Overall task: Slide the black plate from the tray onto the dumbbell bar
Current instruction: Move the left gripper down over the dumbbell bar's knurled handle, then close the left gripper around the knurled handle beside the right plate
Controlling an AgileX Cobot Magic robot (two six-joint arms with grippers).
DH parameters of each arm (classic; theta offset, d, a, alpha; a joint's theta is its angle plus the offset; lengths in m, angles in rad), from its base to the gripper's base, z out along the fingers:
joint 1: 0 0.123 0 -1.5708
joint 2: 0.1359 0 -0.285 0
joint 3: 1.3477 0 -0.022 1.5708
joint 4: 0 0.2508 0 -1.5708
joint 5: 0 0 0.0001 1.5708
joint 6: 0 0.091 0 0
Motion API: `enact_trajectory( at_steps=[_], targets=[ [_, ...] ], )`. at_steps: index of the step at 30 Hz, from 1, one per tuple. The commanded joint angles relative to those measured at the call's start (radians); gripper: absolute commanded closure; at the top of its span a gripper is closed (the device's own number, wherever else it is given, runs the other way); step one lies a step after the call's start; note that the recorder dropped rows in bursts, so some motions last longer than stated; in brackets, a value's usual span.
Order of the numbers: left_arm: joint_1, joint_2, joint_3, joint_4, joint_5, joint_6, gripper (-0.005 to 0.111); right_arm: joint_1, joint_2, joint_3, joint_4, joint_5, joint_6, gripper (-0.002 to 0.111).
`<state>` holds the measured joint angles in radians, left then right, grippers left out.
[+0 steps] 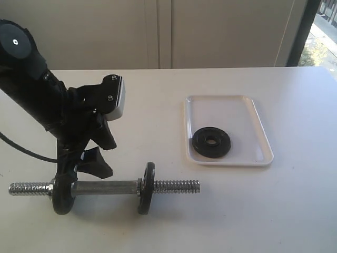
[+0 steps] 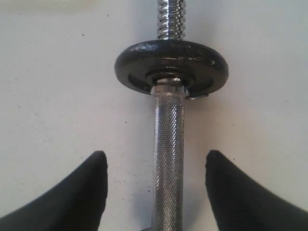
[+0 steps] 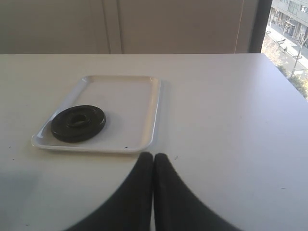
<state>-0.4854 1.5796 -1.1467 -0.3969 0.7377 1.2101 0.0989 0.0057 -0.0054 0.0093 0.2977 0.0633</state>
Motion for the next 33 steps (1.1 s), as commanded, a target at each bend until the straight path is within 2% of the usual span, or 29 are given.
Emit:
enact_trajectory(
  at_steps=[1,9,16,33],
  targets=[
    [-0.004,0.053,0.009,-0.031,0.013,0.001,0.043,0.000,-0.006,0.005,-0.002,-0.008,0.002,0.108],
    [-0.004,0.142,0.009,-0.095,-0.016,0.089,0.043,0.000,-0.006,0.005,-0.002,-0.008,0.002,0.108],
    [-0.004,0.152,0.009,-0.128,-0.023,0.200,0.043,0.000,-0.006,0.005,-0.002,-0.008,0.002,0.108],
    [-0.004,0.226,0.009,-0.058,-0.033,0.193,0.043,0.000,-0.006,0.005,-0.002,-0.008,0.002,0.108]
  ],
)
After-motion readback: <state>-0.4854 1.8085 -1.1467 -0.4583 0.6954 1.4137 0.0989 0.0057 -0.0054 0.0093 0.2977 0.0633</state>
